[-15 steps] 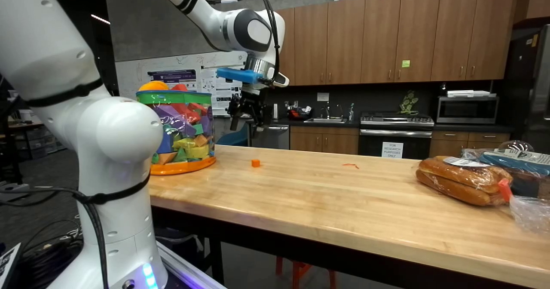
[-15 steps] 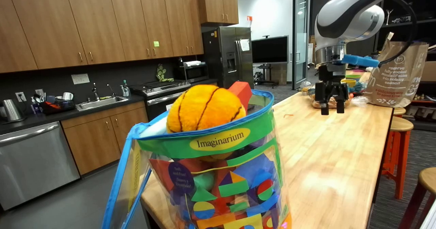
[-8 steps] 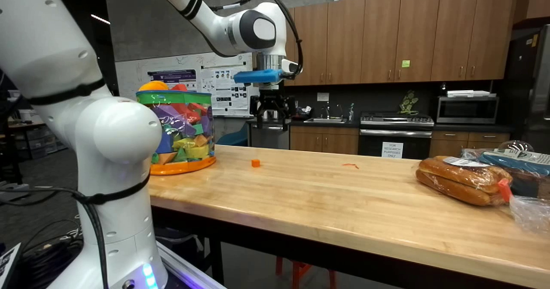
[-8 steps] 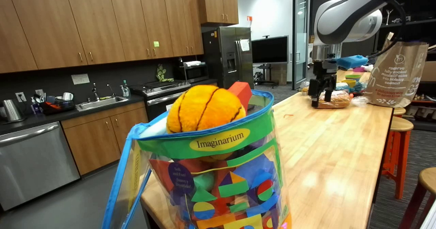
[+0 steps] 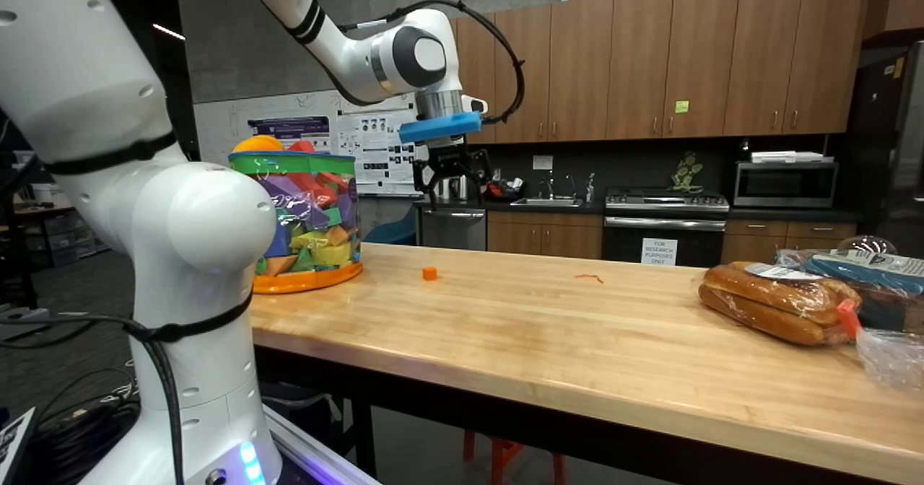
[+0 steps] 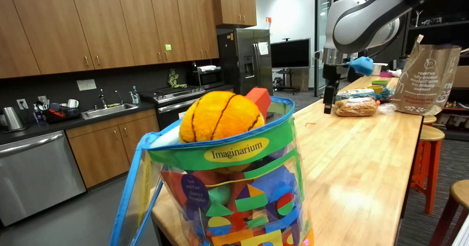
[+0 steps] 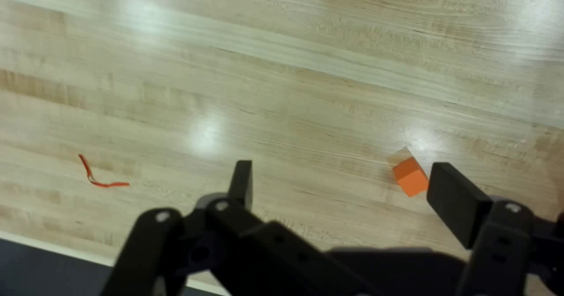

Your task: Put the orange block into the bag

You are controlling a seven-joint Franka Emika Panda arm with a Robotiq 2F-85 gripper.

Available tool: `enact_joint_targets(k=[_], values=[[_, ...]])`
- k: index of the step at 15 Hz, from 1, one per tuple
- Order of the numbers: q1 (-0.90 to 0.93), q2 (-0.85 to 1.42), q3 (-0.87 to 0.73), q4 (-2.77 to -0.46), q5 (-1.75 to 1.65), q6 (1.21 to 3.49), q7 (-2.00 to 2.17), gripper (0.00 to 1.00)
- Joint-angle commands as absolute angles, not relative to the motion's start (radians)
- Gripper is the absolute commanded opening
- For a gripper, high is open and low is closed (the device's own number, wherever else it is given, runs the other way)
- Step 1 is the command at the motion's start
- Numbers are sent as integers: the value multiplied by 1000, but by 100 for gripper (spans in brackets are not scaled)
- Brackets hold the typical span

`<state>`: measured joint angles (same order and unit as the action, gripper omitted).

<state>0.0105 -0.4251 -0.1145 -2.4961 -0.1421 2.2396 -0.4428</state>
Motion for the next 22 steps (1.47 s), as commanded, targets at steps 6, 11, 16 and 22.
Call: enact_joint_targets(k=[6,11,16,22], values=[[152,-451,-42,-2504,-180,2272,-667,100],[173,-430,-24,-2494,-170,2270,-685,100],[166,-440,-45,-2511,-168,2295,-719,100],[131,-410,-157,-2543,-157,2414,-889,100]])
